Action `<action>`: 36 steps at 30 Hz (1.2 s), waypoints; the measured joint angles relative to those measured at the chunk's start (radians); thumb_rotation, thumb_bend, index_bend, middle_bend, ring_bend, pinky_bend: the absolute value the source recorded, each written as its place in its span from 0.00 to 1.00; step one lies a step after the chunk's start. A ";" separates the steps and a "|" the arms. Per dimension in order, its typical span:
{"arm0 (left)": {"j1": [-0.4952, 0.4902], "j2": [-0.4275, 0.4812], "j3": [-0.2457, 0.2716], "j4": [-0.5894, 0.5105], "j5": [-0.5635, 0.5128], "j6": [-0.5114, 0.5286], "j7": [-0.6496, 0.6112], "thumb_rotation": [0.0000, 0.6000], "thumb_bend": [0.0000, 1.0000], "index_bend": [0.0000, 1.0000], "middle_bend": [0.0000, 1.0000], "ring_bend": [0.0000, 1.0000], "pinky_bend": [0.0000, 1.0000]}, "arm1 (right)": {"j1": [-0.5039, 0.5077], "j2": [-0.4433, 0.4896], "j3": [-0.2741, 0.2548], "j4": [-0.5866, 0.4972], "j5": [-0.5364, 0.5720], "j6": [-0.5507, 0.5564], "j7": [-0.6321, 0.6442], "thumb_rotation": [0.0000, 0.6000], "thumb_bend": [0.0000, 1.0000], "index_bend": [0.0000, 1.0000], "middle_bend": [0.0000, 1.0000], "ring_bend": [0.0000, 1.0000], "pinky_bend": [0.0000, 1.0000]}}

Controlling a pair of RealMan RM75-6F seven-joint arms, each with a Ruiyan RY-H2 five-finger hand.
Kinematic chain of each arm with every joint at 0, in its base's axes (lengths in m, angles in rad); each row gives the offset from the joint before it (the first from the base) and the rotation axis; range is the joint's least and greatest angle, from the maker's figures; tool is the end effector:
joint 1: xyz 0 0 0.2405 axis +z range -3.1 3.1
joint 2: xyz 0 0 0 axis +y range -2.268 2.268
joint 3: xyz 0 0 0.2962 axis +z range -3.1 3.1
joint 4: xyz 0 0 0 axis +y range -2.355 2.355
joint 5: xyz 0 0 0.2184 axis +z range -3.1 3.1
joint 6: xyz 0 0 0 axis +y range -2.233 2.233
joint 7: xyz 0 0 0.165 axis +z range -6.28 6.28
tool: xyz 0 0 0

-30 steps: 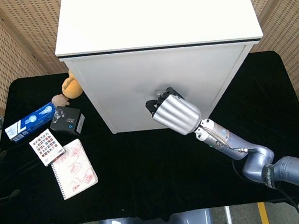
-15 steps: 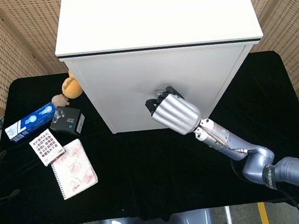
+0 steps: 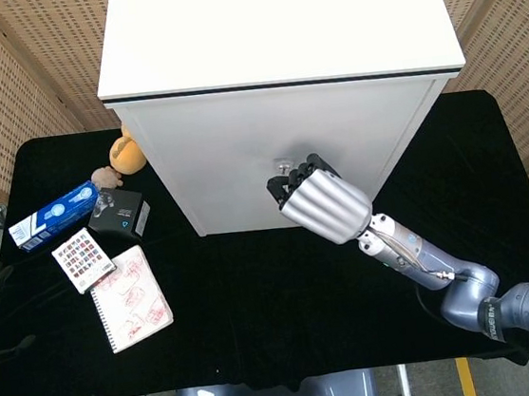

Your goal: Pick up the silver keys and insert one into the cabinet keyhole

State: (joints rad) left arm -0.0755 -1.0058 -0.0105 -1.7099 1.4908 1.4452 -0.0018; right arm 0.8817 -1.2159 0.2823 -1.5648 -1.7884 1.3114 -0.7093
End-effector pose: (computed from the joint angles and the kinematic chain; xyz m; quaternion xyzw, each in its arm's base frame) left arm -0.3464 0.1923 0.1882 -0.6062 -0.4108 -0.3572 0.5798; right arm -0.0313 -0.3875 0.1377 0.6909 0.2269 0.4757 0.4949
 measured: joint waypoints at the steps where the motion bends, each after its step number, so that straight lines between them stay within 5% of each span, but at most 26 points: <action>1: 0.000 0.000 0.000 0.000 0.001 0.001 0.000 1.00 0.00 0.00 0.00 0.00 0.00 | -0.007 0.010 -0.003 -0.006 -0.008 0.010 0.004 1.00 0.41 0.62 1.00 1.00 1.00; 11: 0.008 0.006 0.007 -0.001 0.024 0.019 -0.015 1.00 0.00 0.00 0.00 0.00 0.00 | -0.146 0.107 -0.082 -0.015 -0.103 0.176 0.124 1.00 0.38 0.60 0.94 0.97 1.00; 20: 0.021 -0.001 0.018 0.004 0.053 0.046 -0.011 1.00 0.00 0.00 0.00 0.00 0.00 | -0.360 0.125 -0.189 0.139 -0.112 0.384 0.314 1.00 0.24 0.45 0.70 0.71 0.98; 27: 0.040 -0.027 0.026 0.036 0.089 0.093 -0.017 1.00 0.00 0.00 0.00 0.00 0.00 | -0.520 0.110 -0.270 0.154 -0.006 0.429 0.524 1.00 0.03 0.36 0.42 0.44 0.80; 31: 0.056 -0.045 0.034 0.057 0.107 0.120 -0.018 1.00 0.00 0.00 0.00 0.00 0.00 | -0.593 0.091 -0.307 0.147 0.015 0.458 0.612 1.00 0.00 0.27 0.19 0.09 0.51; 36: 0.076 -0.055 0.045 0.077 0.120 0.145 -0.025 1.00 0.00 0.00 0.00 0.00 0.00 | -0.652 0.074 -0.347 0.132 0.030 0.456 0.643 1.00 0.00 0.08 0.00 0.00 0.14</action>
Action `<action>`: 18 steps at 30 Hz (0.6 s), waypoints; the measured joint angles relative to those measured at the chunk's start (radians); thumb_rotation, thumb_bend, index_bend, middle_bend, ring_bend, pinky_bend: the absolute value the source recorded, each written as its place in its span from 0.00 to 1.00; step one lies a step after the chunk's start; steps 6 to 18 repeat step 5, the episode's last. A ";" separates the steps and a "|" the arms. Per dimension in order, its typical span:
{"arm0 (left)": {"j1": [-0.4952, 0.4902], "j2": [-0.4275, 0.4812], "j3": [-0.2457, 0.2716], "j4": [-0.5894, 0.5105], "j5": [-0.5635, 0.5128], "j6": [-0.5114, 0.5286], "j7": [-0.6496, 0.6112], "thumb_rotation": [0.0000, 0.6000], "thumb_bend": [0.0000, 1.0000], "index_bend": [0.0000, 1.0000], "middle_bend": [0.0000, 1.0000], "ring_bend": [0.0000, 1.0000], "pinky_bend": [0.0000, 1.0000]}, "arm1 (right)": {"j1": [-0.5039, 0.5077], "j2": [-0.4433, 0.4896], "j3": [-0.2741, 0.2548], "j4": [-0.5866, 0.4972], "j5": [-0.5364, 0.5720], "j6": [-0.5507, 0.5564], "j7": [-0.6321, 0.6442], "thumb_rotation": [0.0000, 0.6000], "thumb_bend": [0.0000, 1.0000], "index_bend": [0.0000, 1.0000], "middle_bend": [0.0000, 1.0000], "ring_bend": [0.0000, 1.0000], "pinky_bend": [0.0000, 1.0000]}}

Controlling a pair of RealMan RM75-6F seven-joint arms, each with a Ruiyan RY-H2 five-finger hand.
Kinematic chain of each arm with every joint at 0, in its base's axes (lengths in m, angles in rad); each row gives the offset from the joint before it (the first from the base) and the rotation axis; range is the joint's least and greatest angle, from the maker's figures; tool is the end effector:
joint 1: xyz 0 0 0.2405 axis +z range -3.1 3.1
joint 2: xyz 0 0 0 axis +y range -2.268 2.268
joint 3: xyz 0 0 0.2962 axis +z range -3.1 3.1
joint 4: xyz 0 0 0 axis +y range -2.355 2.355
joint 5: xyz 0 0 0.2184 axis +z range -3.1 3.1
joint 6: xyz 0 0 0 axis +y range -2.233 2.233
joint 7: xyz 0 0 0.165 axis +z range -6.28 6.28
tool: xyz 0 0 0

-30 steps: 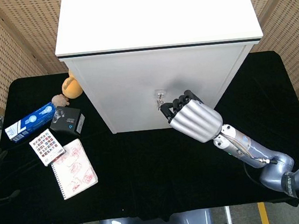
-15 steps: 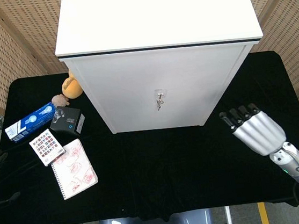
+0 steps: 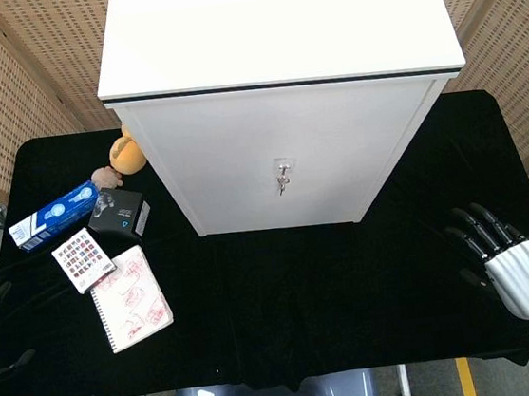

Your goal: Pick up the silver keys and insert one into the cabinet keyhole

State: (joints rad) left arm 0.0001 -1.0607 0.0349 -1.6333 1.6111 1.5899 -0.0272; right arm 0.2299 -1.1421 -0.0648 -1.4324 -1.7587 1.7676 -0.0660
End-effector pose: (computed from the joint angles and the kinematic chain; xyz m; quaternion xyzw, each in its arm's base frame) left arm -0.3484 0.1572 0.1833 -0.6074 -0.3827 -0.3871 0.5786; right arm -0.3055 -0.2219 0.1814 0.6822 -0.1729 0.4651 0.5370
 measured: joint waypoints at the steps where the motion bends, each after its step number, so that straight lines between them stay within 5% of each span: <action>1: 0.003 -0.001 0.001 0.003 0.001 0.004 -0.002 1.00 0.00 0.00 0.00 0.00 0.00 | -0.006 0.000 -0.004 -0.001 0.004 -0.005 -0.003 1.00 0.00 0.05 0.00 0.00 0.09; 5: 0.016 -0.005 0.007 0.014 0.010 0.020 -0.003 1.00 0.00 0.00 0.00 0.00 0.00 | -0.039 0.004 -0.017 -0.036 0.038 -0.042 -0.062 1.00 0.00 0.00 0.00 0.00 0.00; 18: 0.016 -0.005 0.007 0.014 0.010 0.020 -0.003 1.00 0.00 0.00 0.00 0.00 0.00 | -0.039 0.004 -0.017 -0.036 0.038 -0.042 -0.062 1.00 0.00 0.00 0.00 0.00 0.00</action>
